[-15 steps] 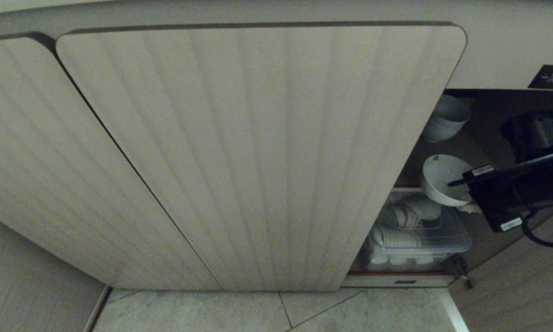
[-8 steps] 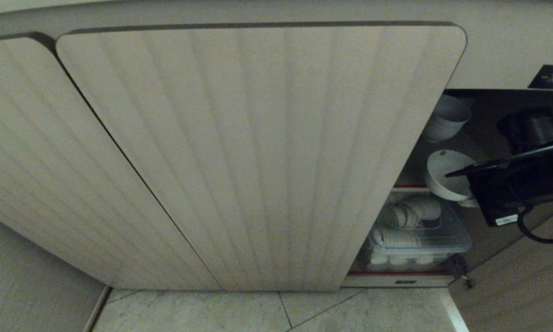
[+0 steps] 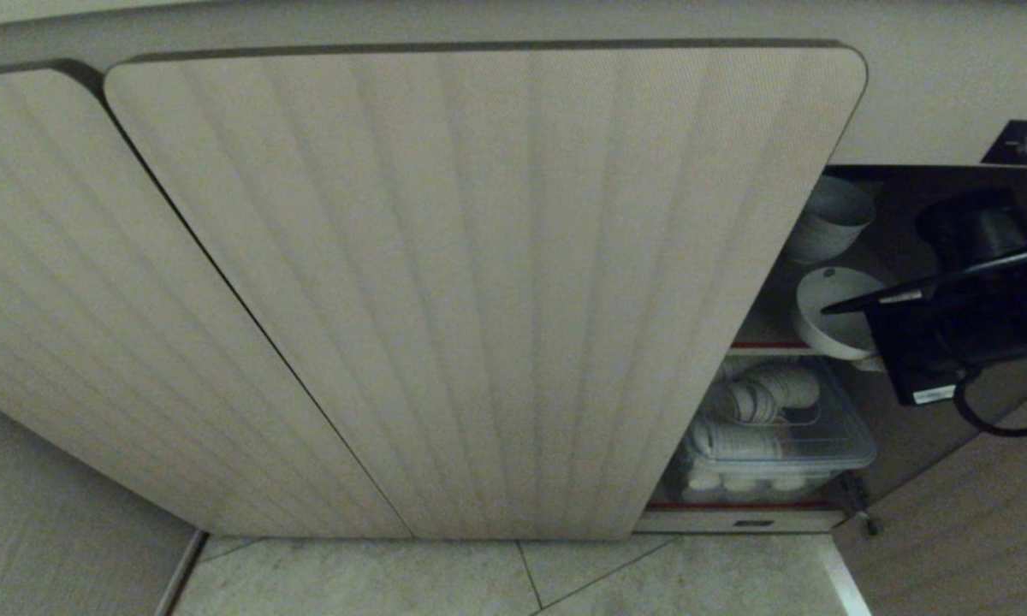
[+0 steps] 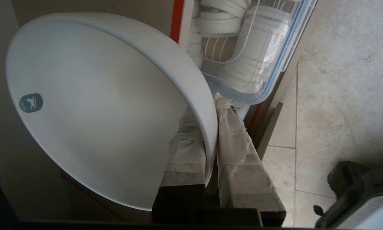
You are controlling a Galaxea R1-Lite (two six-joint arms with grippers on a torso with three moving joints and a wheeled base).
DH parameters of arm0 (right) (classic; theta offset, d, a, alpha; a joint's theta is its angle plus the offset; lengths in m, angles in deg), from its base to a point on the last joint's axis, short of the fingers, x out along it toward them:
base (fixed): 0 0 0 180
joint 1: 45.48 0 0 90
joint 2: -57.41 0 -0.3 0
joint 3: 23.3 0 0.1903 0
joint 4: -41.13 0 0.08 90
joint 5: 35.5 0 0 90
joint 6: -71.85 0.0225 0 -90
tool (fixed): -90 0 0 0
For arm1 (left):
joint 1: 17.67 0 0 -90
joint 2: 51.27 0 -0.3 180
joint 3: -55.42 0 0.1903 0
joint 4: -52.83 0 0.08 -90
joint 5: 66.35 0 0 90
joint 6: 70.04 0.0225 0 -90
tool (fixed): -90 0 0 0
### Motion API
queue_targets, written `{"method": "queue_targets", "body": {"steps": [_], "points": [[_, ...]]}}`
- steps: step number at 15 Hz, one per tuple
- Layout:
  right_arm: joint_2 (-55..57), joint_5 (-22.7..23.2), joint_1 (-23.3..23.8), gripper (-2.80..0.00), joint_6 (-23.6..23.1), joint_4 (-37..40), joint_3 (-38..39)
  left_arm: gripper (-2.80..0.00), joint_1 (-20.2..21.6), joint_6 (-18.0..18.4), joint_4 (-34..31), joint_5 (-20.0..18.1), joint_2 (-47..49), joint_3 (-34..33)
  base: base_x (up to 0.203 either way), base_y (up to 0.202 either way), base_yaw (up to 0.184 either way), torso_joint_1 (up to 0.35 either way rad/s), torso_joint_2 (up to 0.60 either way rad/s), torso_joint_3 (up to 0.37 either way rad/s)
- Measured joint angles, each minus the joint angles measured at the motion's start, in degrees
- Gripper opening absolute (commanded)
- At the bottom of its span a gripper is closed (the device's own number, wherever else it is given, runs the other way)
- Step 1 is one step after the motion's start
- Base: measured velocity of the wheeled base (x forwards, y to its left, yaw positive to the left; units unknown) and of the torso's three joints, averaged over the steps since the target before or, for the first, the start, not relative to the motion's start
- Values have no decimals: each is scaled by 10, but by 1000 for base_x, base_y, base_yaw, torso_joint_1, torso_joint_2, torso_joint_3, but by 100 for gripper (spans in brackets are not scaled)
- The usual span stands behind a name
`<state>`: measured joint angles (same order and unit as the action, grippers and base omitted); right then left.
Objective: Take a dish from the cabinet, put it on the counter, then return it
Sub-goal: Put it back into the cabinet
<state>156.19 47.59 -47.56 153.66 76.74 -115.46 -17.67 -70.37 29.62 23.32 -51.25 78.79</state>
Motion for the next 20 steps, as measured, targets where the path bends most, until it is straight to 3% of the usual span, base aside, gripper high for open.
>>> {"method": "queue_targets", "body": {"steps": [16,20], "points": [[41,-6,0,-280,5,-13,-45,-280,0,0,0,0,0,0,0,0,0,0,0,0],[47,19,0,-280,0,-32,-45,-280,0,0,0,0,0,0,0,0,0,0,0,0]]}}
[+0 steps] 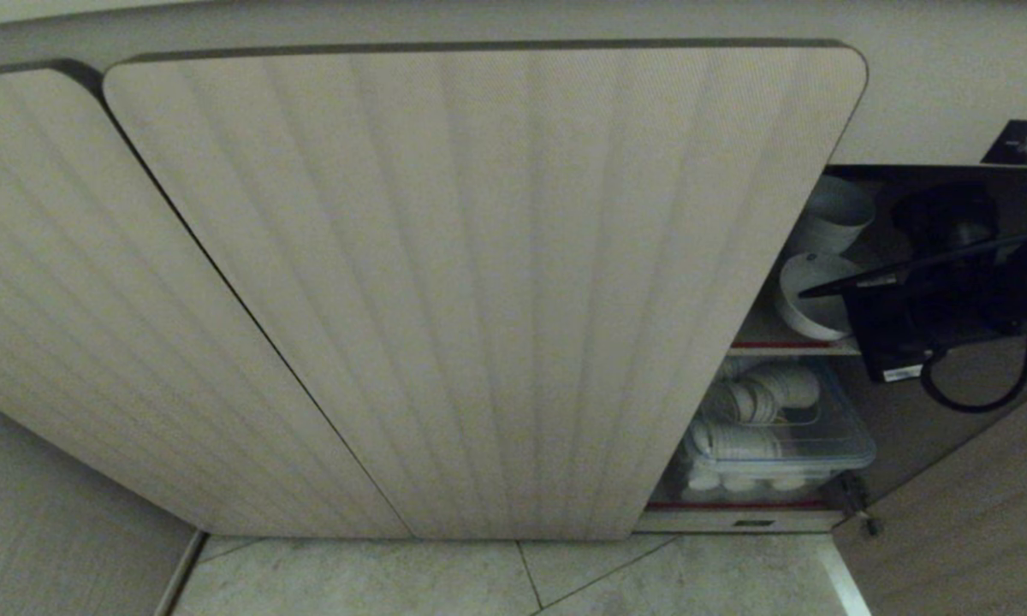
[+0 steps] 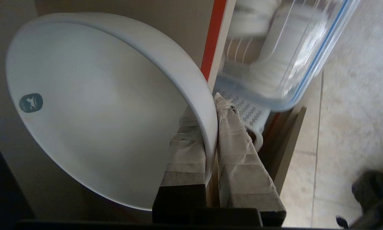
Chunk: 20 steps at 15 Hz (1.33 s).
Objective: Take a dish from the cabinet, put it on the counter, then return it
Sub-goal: Put it back into the cabinet
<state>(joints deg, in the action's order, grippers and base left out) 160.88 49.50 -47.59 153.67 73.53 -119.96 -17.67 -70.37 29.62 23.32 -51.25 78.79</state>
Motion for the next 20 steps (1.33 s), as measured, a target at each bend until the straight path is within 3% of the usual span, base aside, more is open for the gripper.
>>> {"method": "queue_targets", "body": {"steps": [6,20], "points": [[1,41,0,-280,-19,9,-1,-280,0,0,0,0,0,0,0,0,0,0,0,0],[26,59,0,-280,-40,52,-39,-280,0,0,0,0,0,0,0,0,0,0,0,0]]}}
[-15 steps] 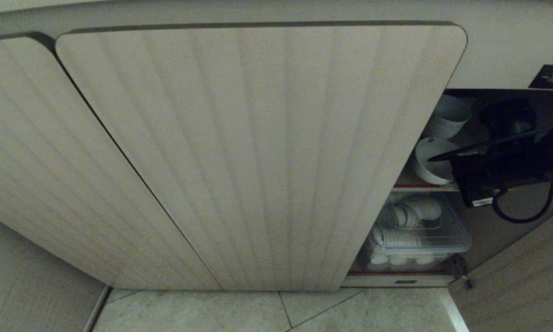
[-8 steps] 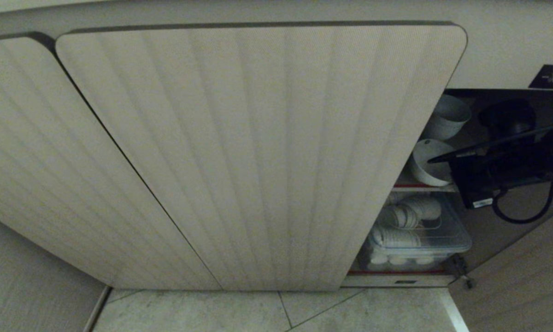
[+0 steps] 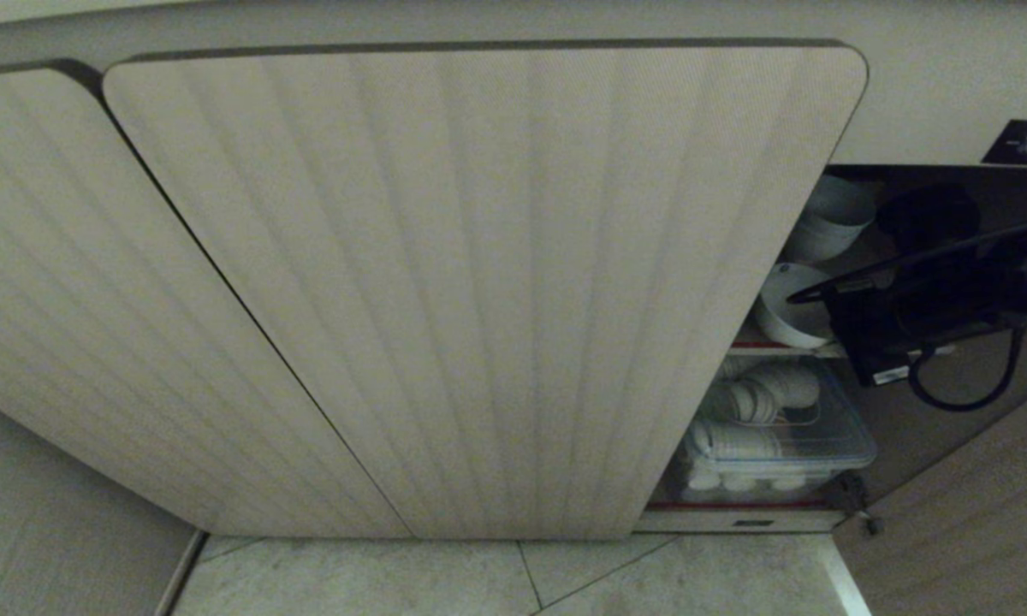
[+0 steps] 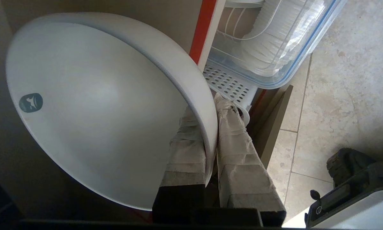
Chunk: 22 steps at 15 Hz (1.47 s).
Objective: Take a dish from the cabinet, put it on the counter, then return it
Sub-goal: Put it back into the cabinet
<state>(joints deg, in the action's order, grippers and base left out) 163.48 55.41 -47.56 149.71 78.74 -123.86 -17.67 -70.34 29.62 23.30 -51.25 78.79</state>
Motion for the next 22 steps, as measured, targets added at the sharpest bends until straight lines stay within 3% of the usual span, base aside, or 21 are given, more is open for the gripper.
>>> {"method": "queue_targets", "body": {"steps": [22], "points": [[47,-2,1,-280,2,2,-50,-280,0,0,0,0,0,0,0,0,0,0,0,0]]}}
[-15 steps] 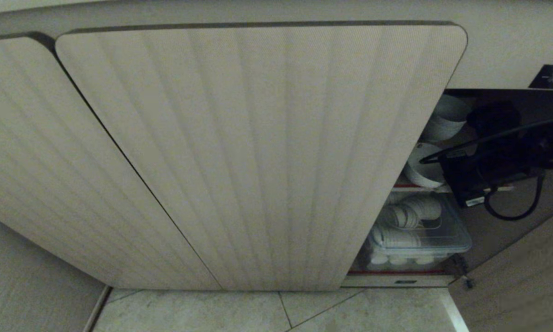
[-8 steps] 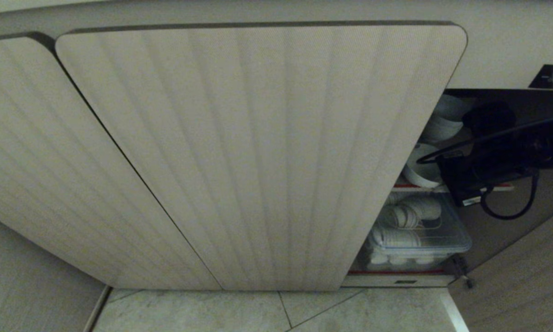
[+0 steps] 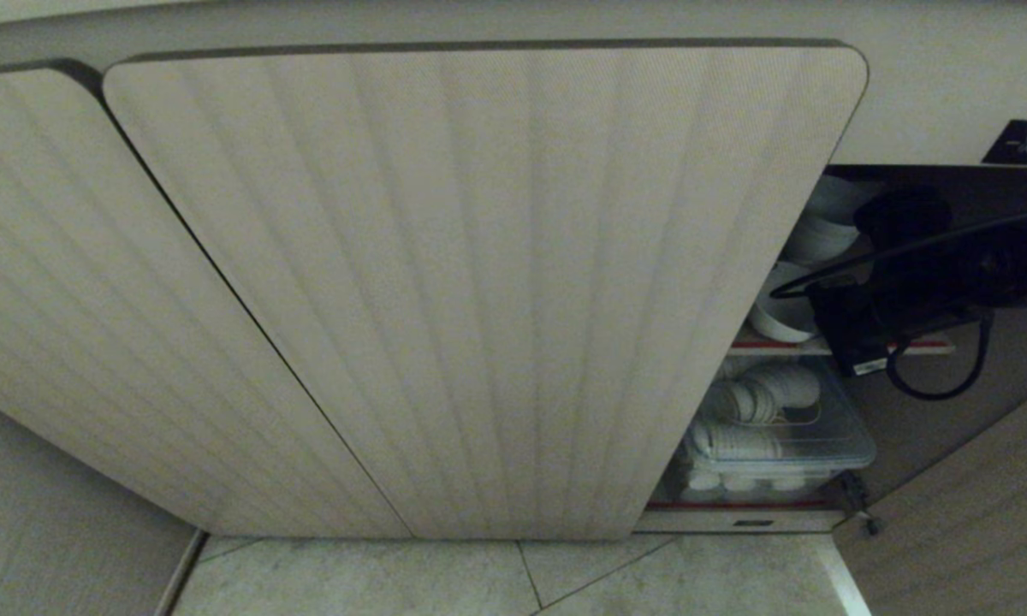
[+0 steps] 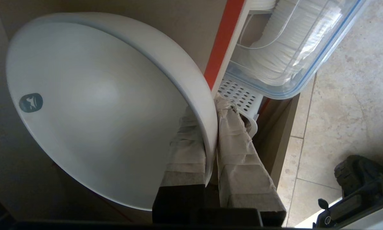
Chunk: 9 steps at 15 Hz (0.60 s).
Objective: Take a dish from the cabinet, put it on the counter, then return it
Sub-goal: Put it back into the cabinet
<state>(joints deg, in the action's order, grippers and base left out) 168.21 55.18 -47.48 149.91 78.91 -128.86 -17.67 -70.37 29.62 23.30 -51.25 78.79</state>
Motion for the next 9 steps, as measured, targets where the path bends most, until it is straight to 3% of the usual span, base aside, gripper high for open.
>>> {"method": "queue_targets", "body": {"steps": [9], "points": [[18,-3,0,-280,-1,1,-27,-280,0,0,0,0,0,0,0,0,0,0,0,0]]}}
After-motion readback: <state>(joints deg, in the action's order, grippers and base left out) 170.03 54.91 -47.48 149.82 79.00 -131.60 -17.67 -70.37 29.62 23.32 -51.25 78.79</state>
